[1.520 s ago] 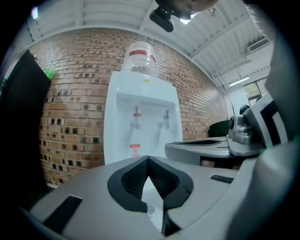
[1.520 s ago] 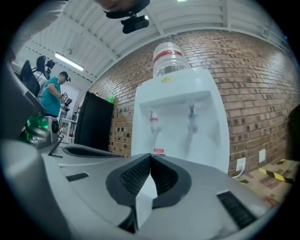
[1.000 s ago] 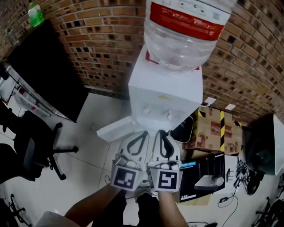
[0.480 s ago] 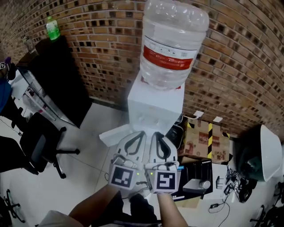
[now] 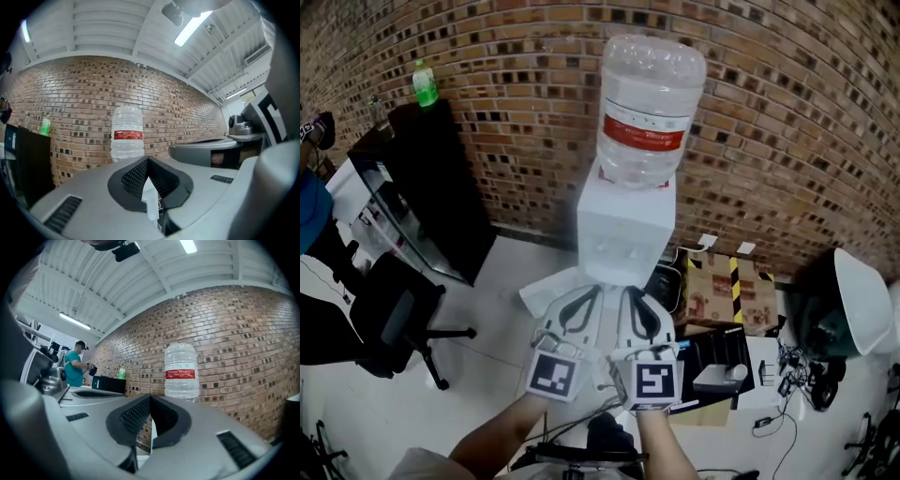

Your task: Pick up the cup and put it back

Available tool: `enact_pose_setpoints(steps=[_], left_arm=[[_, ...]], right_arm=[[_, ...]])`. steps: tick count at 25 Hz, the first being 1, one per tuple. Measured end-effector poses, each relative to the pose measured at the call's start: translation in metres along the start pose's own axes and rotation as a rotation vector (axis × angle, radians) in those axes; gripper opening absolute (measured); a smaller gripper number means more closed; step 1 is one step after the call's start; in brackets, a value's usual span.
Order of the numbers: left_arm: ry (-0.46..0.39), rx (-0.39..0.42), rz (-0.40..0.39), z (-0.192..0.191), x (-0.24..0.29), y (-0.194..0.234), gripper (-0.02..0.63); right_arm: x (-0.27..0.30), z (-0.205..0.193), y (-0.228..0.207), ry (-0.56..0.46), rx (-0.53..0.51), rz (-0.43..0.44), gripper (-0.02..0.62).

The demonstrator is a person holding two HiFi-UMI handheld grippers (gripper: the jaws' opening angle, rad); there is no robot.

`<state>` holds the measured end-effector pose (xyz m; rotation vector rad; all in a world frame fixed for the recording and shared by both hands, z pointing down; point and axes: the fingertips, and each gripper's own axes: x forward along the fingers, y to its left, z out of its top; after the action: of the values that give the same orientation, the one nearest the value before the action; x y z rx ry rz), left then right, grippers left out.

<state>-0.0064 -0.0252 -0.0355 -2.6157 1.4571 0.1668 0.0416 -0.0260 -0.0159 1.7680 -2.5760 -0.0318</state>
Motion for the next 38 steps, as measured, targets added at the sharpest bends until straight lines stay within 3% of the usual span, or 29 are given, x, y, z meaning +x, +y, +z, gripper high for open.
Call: enact_pose_setpoints(steps=[15,26,38], left_arm=[[-0.016,-0.047,-0.080,0.047,-0.178,-0.030,0.003],[-0.031,-0.048,-0.100,0.066,-0.208,-0.059,0.003],[-0.052,-0.039,-0.115,0.074,-0.219,-0.075,0.003]], right_arm=[[-0.141,0.022,0.138,0.000,0.014,-0.041,0.003],[-0.185,0.020,0.153,0.042,-0.006,-0.049,0.002],[-0.203,0.030,0.152,0.011,0.007,-0.080,0.002]])
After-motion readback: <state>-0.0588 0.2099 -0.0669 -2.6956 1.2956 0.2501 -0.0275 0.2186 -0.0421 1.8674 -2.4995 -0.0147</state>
